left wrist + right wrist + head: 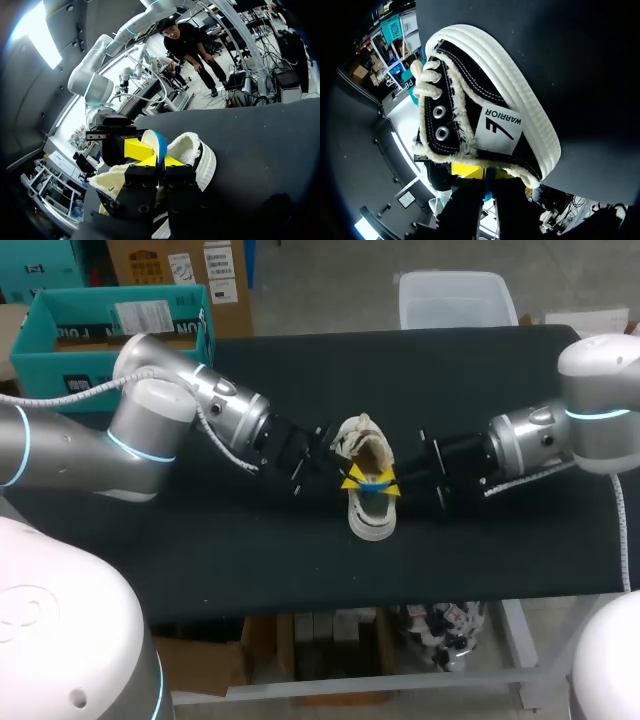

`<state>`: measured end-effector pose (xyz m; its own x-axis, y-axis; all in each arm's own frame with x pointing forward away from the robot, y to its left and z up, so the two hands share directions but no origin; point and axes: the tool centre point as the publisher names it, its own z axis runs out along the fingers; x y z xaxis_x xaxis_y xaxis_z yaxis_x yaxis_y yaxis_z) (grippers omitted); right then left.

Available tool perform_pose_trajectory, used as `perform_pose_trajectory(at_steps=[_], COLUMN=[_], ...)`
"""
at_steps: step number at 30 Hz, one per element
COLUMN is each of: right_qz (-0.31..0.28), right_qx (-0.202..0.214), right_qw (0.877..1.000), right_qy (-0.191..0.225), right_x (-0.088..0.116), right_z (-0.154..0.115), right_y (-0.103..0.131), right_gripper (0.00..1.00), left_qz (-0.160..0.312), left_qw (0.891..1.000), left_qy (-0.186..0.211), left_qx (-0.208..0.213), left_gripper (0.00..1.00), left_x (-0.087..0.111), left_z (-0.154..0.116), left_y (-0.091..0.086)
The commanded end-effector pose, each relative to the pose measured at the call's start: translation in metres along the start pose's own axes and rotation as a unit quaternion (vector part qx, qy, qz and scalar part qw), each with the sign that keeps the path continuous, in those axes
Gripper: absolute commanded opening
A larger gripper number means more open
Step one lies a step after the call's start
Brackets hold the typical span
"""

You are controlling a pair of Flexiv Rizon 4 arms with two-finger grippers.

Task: Open the shoe tongue, take the insole out of the shoe, put the insole back into the shoe, and pack the shoe into the shoebox

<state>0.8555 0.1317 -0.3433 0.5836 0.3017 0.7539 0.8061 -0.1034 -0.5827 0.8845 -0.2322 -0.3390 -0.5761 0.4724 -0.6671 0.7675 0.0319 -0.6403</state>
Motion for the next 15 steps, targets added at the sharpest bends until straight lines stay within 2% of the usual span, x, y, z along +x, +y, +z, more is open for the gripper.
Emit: perform_pose_trajectory(at_steps=[1, 5, 6, 7, 9, 10, 15], right_qz=[0.004, 0.003, 0.001, -0.001, -0.006, -0.007, -0.012], right_qx=[0.017, 0.014, 0.010, 0.005, -0.002, -0.005, -0.017], right_qw=[1.000, 1.000, 1.000, 1.000, 1.000, 1.000, 1.000], right_qy=[-0.003, -0.006, -0.007, -0.008, -0.010, -0.012, -0.018], right_x=[0.001, 0.003, 0.004, 0.004, 0.006, 0.006, 0.007], right_z=[0.007, 0.005, 0.003, 0.002, -0.002, -0.003, -0.006], right_y=[0.011, 0.005, 0.002, -0.001, -0.009, -0.013, -0.027], right_gripper=[0.00, 0.00, 0.11, 0.39, 0.57, 0.59, 0.45], left_qz=[-0.006, -0.006, -0.005, -0.004, -0.003, -0.003, -0.003], left_qw=[1.000, 1.000, 1.000, 1.000, 1.000, 1.000, 1.000], left_qy=[0.000, 0.001, 0.002, 0.002, 0.003, 0.003, 0.002], left_qx=[0.003, 0.005, 0.006, 0.006, 0.006, 0.006, 0.006], left_gripper=[0.00, 0.00, 0.00, 0.00, 0.00, 0.00, 0.00], left_x=[-0.004, -0.001, -0.001, -0.001, 0.000, 0.000, 0.001], left_z=[0.006, 0.005, 0.005, 0.005, 0.004, 0.004, 0.005], left_y=[0.013, 0.010, 0.010, 0.009, 0.009, 0.008, 0.007])
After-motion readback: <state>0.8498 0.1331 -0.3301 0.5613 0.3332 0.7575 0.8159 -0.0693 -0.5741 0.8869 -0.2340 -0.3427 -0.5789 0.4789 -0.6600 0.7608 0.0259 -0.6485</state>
